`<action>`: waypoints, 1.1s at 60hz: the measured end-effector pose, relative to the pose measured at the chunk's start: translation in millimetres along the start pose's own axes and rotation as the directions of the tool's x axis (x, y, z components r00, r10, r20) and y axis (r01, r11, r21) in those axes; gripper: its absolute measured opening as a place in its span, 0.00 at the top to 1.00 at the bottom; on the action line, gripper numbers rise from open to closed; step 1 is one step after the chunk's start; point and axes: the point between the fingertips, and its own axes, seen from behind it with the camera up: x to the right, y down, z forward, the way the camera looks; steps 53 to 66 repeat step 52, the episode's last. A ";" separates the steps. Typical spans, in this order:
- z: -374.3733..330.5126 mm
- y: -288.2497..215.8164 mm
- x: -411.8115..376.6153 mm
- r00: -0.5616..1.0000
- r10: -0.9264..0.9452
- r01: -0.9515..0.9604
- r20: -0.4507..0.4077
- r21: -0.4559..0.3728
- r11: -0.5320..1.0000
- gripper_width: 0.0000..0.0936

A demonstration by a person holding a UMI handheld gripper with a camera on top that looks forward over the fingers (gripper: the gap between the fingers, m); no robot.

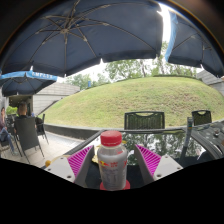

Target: Pour water

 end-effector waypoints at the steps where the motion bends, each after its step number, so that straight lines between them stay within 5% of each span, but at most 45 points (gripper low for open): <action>1: -3.4 -3.3 0.1 1.000 0.010 -0.010 0.004 0.004 1.000 0.11; 36: -226.0 30.3 -30.0 0.993 -0.120 0.121 -0.016 0.004 0.993 0.11; 66: -235.8 37.8 -11.1 0.979 -0.174 0.174 -0.106 -0.003 0.985 0.12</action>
